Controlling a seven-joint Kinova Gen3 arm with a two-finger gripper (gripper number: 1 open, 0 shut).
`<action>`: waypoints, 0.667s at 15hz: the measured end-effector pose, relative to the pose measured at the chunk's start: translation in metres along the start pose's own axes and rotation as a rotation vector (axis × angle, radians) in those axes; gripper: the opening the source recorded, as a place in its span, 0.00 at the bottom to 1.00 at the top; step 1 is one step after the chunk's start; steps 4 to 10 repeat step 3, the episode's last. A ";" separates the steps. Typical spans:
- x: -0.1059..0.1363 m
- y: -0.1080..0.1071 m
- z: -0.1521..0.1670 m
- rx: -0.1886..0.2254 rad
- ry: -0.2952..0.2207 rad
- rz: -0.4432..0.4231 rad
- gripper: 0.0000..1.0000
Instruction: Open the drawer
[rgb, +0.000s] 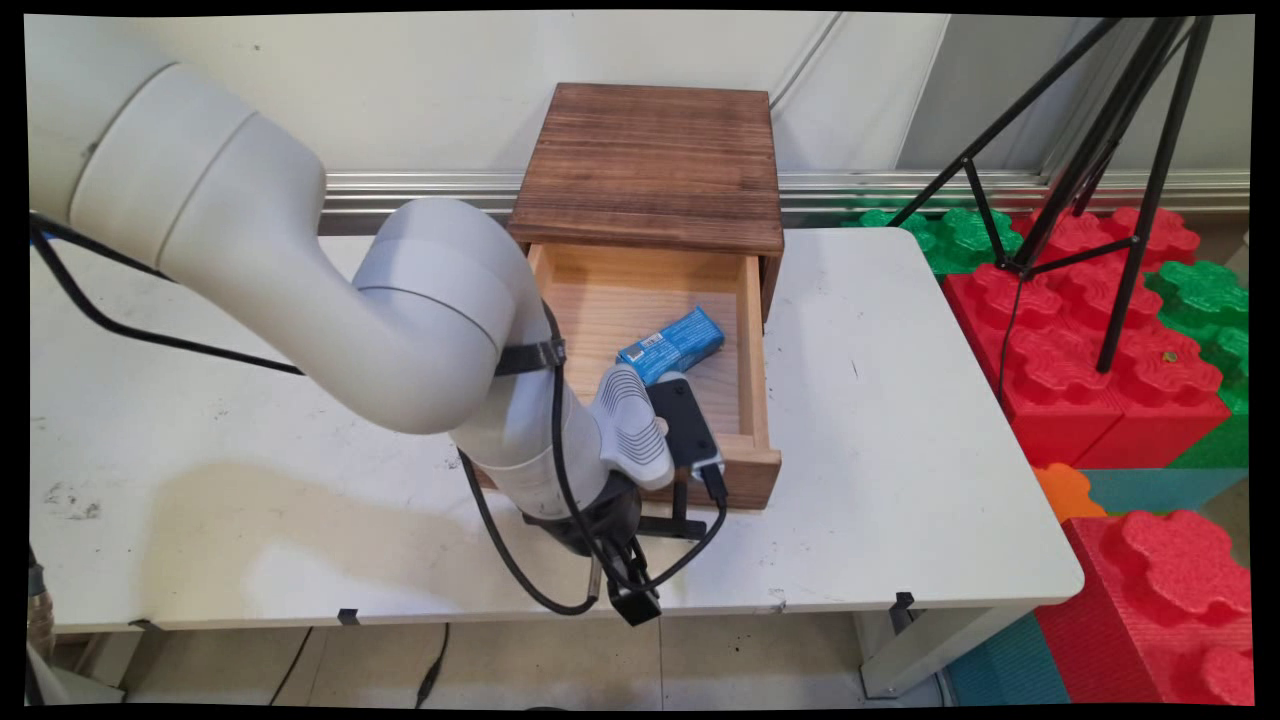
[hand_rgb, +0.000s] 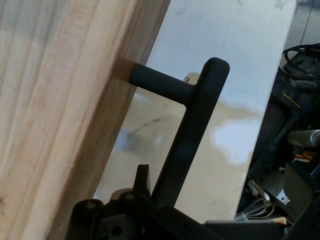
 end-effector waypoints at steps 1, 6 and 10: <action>-0.001 0.001 0.000 -0.002 0.000 -0.001 1.00; -0.001 0.004 -0.002 -0.002 0.003 0.000 1.00; -0.001 0.004 -0.002 -0.002 0.003 0.000 1.00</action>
